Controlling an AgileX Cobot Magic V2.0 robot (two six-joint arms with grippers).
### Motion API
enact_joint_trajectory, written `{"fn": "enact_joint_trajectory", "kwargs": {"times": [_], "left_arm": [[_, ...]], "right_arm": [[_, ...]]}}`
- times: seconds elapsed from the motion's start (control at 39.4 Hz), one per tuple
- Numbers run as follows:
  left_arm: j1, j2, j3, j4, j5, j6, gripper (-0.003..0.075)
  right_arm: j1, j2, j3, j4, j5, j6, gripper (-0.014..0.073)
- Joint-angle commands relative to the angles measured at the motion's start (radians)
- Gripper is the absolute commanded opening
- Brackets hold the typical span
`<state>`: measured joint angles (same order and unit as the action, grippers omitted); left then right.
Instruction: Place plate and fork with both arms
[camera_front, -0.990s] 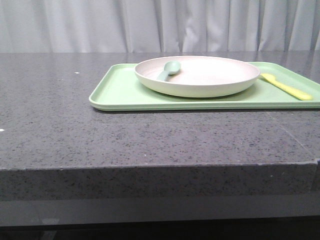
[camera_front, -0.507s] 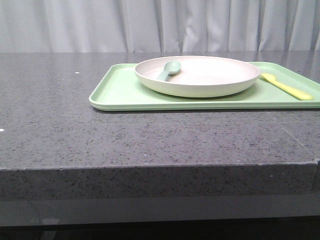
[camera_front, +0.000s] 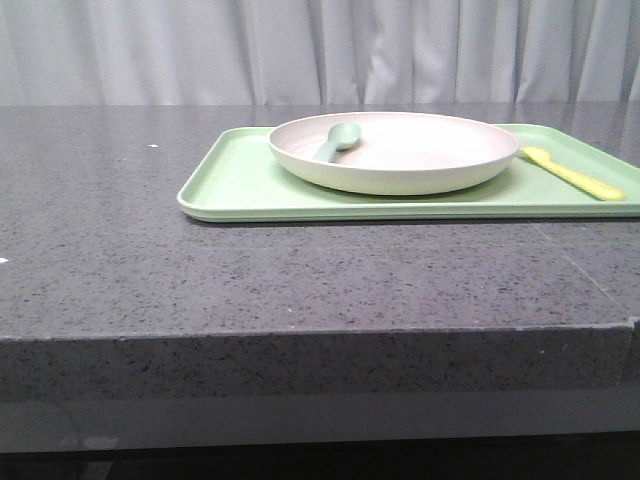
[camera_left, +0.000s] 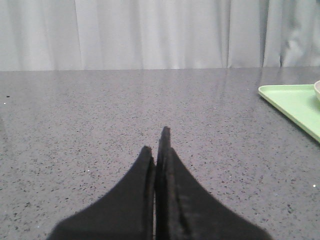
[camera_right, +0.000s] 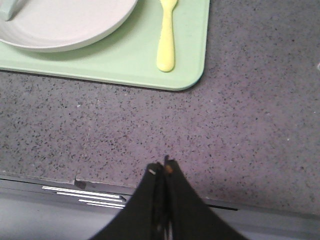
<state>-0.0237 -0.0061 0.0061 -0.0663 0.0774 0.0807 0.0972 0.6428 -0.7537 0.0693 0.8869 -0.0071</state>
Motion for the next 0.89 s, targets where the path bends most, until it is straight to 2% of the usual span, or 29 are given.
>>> {"fn": "enact_joint_trajectory", "kwargs": {"times": [0.0, 0.36, 0.86], "left_arm": [[0.002, -0.022, 0.002, 0.045, -0.098, -0.09, -0.0018], [0.002, -0.022, 0.002, 0.015, -0.169, -0.106, -0.0018], [0.002, -0.022, 0.002, 0.012, -0.17, -0.105, -0.0018]], "right_arm": [[0.0, 0.001, -0.026, -0.004, -0.066, -0.007, -0.0068], [0.0, 0.001, -0.026, -0.004, -0.066, -0.007, -0.0068], [0.0, 0.001, -0.026, -0.004, -0.066, -0.007, -0.0068]]}}
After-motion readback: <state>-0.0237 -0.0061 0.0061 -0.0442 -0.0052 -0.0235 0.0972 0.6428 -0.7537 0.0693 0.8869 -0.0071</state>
